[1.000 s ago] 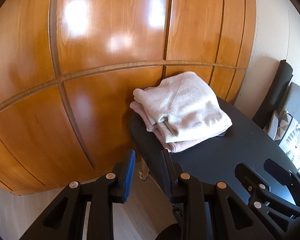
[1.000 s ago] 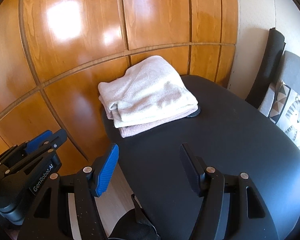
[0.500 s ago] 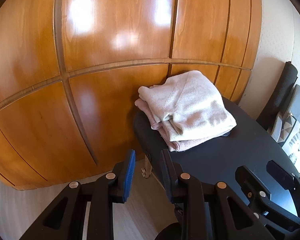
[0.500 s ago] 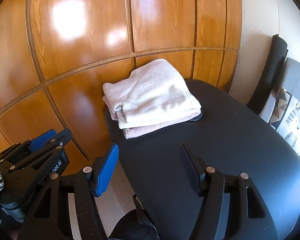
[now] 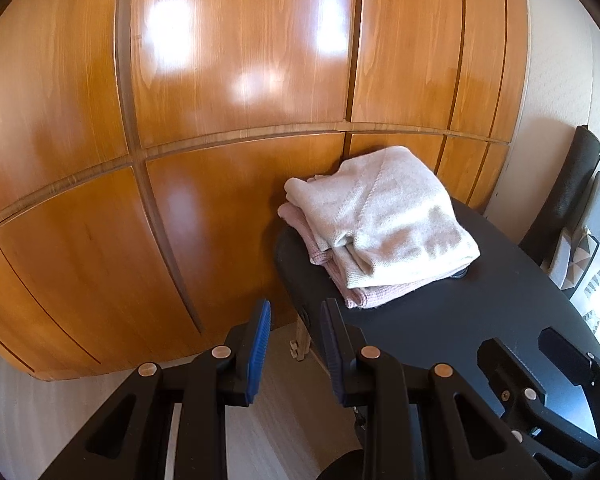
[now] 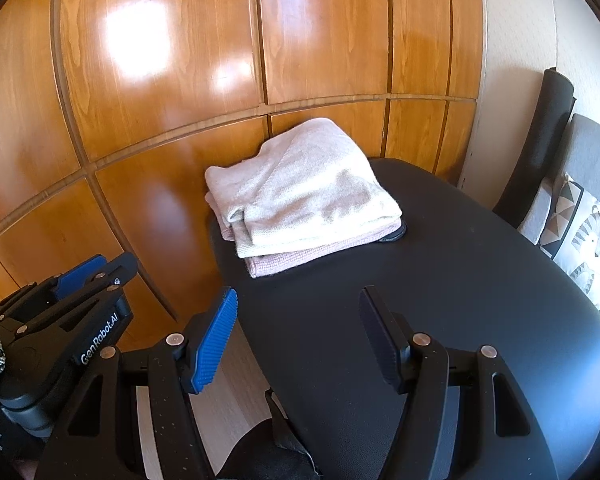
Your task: Fold clothes
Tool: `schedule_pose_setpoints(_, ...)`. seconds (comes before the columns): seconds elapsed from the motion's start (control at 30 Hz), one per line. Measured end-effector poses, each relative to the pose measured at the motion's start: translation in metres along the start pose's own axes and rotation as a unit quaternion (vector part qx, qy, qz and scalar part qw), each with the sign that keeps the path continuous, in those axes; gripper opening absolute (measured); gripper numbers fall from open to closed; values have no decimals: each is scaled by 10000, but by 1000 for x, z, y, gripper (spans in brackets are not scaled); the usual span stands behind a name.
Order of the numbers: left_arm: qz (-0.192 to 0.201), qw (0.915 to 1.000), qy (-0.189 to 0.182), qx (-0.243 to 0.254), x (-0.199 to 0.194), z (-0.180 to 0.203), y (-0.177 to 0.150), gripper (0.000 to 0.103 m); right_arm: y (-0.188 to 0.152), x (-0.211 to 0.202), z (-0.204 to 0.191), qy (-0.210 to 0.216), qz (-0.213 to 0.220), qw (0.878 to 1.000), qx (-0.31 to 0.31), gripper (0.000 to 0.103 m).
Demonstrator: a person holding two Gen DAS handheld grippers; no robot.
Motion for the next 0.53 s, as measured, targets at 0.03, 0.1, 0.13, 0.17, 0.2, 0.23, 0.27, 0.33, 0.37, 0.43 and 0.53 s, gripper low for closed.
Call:
schedule_pose_setpoints(0.03, 4, 10000, -20, 7, 0, 0, 0, 26, 0, 0, 0, -2, 1, 10000, 2, 66)
schedule_pose_setpoints(0.1, -22, 10000, -46, 27, 1, 2, -1, 26, -1, 0, 0, 0, 1, 10000, 8, 66)
schedule_pose_setpoints(0.13, -39, 10000, -71, 22, 2, 3, -2, 26, -1, 0, 1, -2, -1, 10000, 13, 66)
schedule_pose_setpoints(0.17, -57, 9999, -99, 14, 3, 3, -3, 26, -1, 0, 1, -12, -2, 10000, 15, 66)
schedule_pose_setpoints(0.2, -75, 9999, -126, 6, 4, 4, -3, 26, -1, 0, 1, -16, -3, 10000, 19, 66)
schedule_pose_setpoints(0.23, -118, 9997, -199, -45, 6, 4, -5, 26, -1, 0, 2, -13, -3, 10000, 27, 66)
schedule_pose_setpoints(0.27, -142, 9995, -269, -109, 7, 3, -6, 26, -1, 0, 3, -11, -3, 10000, 34, 66)
schedule_pose_setpoints(0.33, -131, 9992, -315, -205, 8, 2, -8, 26, -2, -1, 3, -14, 0, 10000, 34, 66)
schedule_pose_setpoints(0.37, -122, 9992, -318, -197, 8, 2, -8, 26, -2, -1, 3, -17, 1, 10000, 32, 66)
schedule_pose_setpoints(0.43, -79, 9994, -292, -167, 7, 3, -7, 26, -2, -1, 3, -27, 6, 10000, 21, 66)
schedule_pose_setpoints(0.53, 48, 9996, -213, -157, 4, 1, -4, 26, -2, 0, 2, -21, 2, 10000, 23, 66)
Point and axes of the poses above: each gripper's, at about its wrist camera, not at the fingertips, and x roughly the way its jaws point, z to its right, y to its top, the point moved 6 cm from there along x, roughly the way its jaws point, and after that the axes turned 2 degrees about y, right-handed, at the moved point
